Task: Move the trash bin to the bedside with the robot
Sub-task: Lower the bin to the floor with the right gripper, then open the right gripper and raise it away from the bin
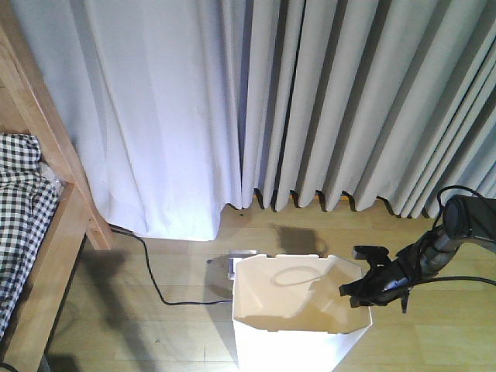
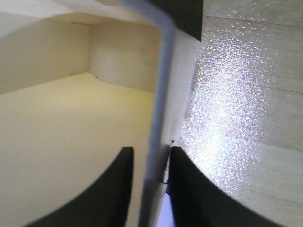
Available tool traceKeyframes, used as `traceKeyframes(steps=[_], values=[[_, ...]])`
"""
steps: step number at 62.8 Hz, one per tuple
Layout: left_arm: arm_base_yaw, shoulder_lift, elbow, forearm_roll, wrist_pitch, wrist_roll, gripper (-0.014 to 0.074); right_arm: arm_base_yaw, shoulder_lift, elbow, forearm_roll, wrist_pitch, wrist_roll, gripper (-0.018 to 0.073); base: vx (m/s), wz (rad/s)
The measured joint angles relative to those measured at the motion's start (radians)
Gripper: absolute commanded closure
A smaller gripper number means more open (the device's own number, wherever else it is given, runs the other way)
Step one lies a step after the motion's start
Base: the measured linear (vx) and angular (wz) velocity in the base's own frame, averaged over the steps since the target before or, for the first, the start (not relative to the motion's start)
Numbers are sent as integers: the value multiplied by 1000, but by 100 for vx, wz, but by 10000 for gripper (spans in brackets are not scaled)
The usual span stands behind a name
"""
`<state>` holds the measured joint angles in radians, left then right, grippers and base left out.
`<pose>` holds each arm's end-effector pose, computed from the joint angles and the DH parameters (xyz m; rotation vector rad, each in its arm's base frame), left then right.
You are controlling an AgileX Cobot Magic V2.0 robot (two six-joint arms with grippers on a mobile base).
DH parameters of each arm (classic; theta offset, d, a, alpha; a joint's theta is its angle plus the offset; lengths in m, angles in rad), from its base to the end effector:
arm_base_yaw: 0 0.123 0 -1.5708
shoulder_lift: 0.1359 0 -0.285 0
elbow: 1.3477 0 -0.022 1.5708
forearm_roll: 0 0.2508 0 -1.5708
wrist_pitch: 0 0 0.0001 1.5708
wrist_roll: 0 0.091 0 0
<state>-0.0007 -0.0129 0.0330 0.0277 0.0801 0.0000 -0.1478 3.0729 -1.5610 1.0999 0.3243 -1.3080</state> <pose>0.0569 0.0002 0.1955 0.0207 1.5837 0.0228 0.3422 -0.0247 -0.2283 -0.1248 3.0592 0.4374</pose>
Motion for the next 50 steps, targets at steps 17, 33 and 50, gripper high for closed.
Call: traceKeyframes(steps=[17, 33, 50], values=[[0, 0, 0, 0, 0, 0, 603, 0, 0, 0, 0, 3, 0, 64, 0, 0], [0, 0, 0, 0, 0, 0, 603, 0, 0, 0, -19, 8, -2, 64, 0, 0], [0, 0, 0, 0, 0, 0, 603, -20, -123, 24, -89, 126, 31, 64, 0, 0]])
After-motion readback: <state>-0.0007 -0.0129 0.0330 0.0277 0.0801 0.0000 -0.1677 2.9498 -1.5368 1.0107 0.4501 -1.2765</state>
